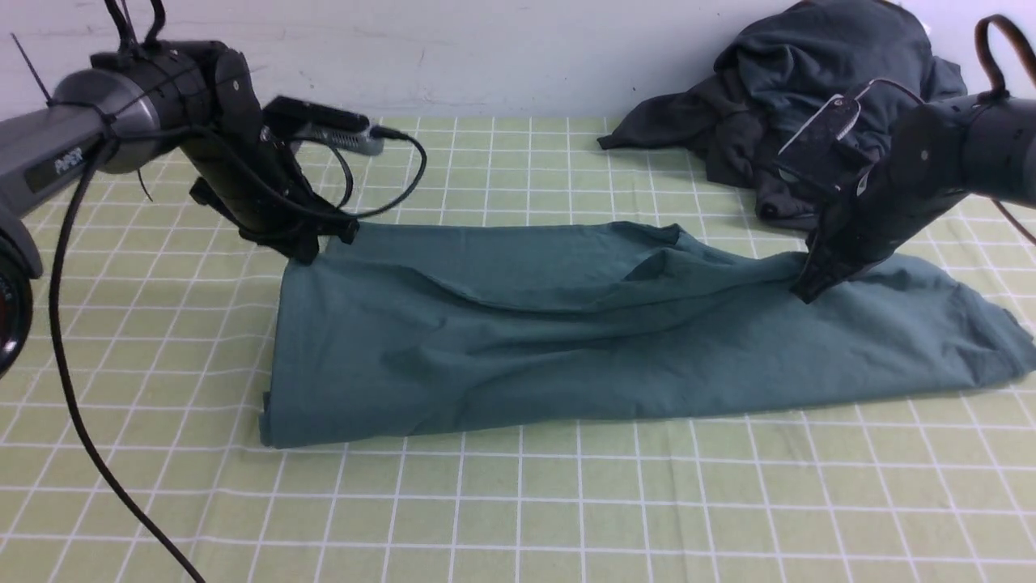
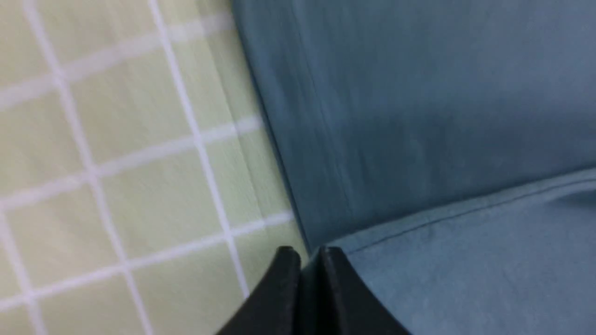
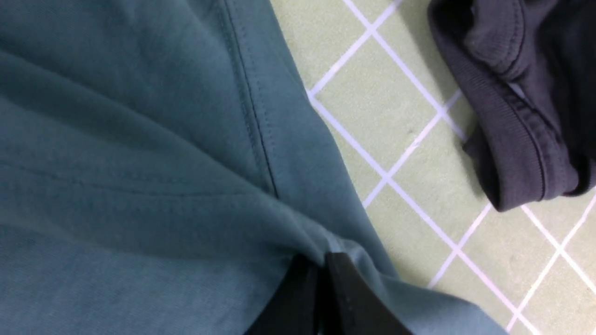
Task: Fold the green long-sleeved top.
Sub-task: Use both arms to drag the lower edge of the fabric forward and fold it over the upper edge
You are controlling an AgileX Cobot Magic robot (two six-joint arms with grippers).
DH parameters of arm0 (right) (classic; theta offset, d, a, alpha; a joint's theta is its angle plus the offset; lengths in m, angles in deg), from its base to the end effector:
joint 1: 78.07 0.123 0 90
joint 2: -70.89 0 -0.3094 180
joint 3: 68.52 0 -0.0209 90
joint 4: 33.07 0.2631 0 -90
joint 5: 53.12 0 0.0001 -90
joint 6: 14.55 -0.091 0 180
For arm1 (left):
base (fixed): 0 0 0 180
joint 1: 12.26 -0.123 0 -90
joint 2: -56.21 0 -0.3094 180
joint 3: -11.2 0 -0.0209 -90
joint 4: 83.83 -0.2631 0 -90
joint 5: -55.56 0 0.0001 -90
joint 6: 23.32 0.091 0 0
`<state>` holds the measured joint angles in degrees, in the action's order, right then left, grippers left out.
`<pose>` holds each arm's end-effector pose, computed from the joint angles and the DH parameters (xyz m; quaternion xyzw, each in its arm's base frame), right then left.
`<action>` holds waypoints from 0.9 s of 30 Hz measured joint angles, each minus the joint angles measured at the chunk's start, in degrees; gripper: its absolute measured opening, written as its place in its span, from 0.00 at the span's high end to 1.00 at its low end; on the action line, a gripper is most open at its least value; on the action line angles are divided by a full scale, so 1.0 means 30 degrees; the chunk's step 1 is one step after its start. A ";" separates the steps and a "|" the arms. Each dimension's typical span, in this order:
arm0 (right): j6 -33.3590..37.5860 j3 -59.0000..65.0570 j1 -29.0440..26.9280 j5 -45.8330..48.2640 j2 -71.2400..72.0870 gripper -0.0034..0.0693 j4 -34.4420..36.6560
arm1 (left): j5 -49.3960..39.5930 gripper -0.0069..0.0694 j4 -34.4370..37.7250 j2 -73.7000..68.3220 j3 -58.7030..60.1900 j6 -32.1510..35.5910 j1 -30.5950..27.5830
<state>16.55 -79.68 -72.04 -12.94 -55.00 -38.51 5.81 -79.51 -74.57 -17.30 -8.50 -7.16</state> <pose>0.4657 0.0436 0.2004 -0.3377 0.9151 -0.0840 0.2036 0.5038 -0.0502 0.2415 0.1513 0.9579 -0.0132 0.2435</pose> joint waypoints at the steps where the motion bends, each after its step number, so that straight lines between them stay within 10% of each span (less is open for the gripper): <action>1: 0.0000 0.0000 -0.0068 0.0000 0.0000 0.96 0.0000 | 0.0516 0.88 0.0000 0.0279 0.0000 0.0016 0.0000; 17: -0.1087 -0.0176 -0.1047 -0.4333 -0.1316 0.93 0.1052 | 0.9214 0.87 0.0017 -0.2451 0.0000 -0.1386 0.0000; 27: -0.5126 -0.2408 -0.0940 -0.2593 -0.1103 0.59 0.1183 | 0.9171 0.39 -0.0084 -0.2075 0.0000 -0.1631 0.0000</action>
<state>1.17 -86.90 -74.87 -20.72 -58.30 -34.96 33.32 -79.76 -80.80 -17.30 -13.39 -7.16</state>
